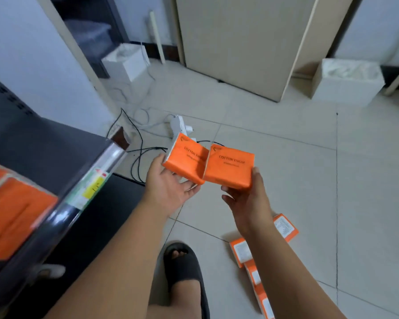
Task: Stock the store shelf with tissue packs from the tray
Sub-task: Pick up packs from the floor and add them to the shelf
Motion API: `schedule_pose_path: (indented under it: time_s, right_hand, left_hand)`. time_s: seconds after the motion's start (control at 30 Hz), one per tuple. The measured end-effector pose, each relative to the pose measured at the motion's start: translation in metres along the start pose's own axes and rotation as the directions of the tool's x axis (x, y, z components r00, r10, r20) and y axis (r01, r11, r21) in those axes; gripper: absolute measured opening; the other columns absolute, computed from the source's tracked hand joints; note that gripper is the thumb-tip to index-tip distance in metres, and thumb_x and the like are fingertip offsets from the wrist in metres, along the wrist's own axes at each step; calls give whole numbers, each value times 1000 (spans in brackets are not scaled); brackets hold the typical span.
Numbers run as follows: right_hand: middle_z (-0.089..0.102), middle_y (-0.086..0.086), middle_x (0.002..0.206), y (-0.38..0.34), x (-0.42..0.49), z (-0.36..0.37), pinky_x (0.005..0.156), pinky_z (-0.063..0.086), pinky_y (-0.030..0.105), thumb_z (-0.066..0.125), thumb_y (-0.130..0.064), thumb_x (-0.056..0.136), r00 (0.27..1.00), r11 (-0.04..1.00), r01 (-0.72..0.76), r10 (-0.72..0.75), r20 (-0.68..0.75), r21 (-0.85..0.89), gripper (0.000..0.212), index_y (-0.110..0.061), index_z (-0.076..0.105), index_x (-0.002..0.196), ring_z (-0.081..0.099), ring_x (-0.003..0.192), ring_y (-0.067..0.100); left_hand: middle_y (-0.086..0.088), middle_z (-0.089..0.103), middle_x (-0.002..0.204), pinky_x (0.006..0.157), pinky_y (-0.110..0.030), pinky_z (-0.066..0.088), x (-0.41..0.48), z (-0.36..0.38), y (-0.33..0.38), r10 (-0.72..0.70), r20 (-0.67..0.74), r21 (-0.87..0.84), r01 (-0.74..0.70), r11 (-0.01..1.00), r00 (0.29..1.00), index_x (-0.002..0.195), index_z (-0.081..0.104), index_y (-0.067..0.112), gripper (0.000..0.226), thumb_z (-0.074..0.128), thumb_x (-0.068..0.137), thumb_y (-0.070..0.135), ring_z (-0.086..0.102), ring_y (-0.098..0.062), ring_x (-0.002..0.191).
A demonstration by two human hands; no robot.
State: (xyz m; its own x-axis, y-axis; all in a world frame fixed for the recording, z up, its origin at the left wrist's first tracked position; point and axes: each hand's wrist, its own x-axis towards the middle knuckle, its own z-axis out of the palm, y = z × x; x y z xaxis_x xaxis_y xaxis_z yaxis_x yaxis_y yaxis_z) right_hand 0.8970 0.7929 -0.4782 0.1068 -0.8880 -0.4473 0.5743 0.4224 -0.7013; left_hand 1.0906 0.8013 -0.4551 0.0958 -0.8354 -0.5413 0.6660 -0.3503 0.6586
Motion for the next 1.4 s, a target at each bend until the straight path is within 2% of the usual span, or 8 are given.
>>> schedule_pose_path:
  time_s: [0.4, 0.6, 0.77, 0.9, 1.03, 1.2, 1.3, 1.4]
  right_hand:
    - [72, 4, 101, -67, -110, 92, 73, 51, 33, 69, -42, 92, 897, 973, 212, -154, 415, -96, 34, -22, 67, 119, 68, 86, 17]
    - [73, 0, 102, -67, -152, 137, 78, 46, 35, 72, -40, 91, 848, 957, 251, -145, 509, -145, 27, -23, 68, 111, 62, 89, 15]
    - [64, -7, 84, -46, -183, 186, 70, 34, 34, 74, -35, 90, 782, 935, 293, -115, 612, -199, 15, -25, 67, 99, 49, 78, 14]
    - [74, -1, 86, -23, -209, 224, 62, 46, 19, 73, -14, 93, 698, 938, 293, -76, 712, -186, 12, -11, 70, 104, 64, 69, 5]
    - [79, 8, 91, -4, -219, 248, 64, 56, 20, 75, -2, 88, 662, 929, 301, -39, 749, -218, 19, -9, 71, 104, 73, 80, 17]
    - [78, 3, 91, 13, -211, 264, 59, 54, 19, 73, 0, 91, 588, 892, 359, 13, 809, -276, 61, -40, 56, 133, 74, 76, 13]
    - [78, 5, 112, 22, -207, 279, 65, 59, 25, 73, -8, 92, 582, 890, 344, 48, 812, -299, 51, -34, 60, 134, 77, 96, 22]
    - [77, 10, 106, 40, -202, 299, 65, 61, 32, 77, -7, 89, 628, 887, 347, 22, 778, -305, 46, -23, 56, 128, 76, 90, 28]
  left_hand:
    - [-19, 65, 139, 110, -61, 46, -162, 50, 74, 389, 92, -176, -370, 912, 916, 145, 57, 17, 72, 53, 94, 68, 63, -42, 126]
    - [-19, 68, 134, 105, -57, 51, -226, 32, 104, 533, 76, -85, -527, 845, 843, 146, 53, 11, 62, 71, 89, 29, 66, -39, 123]
    - [-15, 72, 127, 94, -53, 56, -283, -11, 129, 595, -70, -127, -598, 791, 801, 137, 59, 14, 43, 63, 95, 21, 71, -32, 116]
    - [-10, 73, 126, 77, -53, 62, -327, -57, 141, 648, -231, -148, -684, 714, 726, 135, 61, 21, 53, 69, 83, 30, 71, -31, 116]
    - [-17, 72, 125, 74, -59, 61, -359, -107, 140, 660, -339, -160, -732, 662, 671, 128, 63, 19, 45, 66, 83, 28, 67, -41, 118]
    - [-14, 75, 109, 79, -55, 61, -373, -160, 140, 697, -476, 114, -749, 653, 536, 117, 64, 22, 33, 54, 95, -2, 76, -37, 92]
    - [-10, 77, 111, 87, -49, 59, -374, -169, 151, 726, -519, 205, -758, 619, 452, 110, 65, 20, 24, 66, 92, 3, 75, -32, 101]
    - [-6, 79, 102, 83, -47, 60, -367, -178, 165, 777, -549, 400, -718, 569, 310, 103, 66, 19, 31, 80, 75, 19, 75, -31, 100]
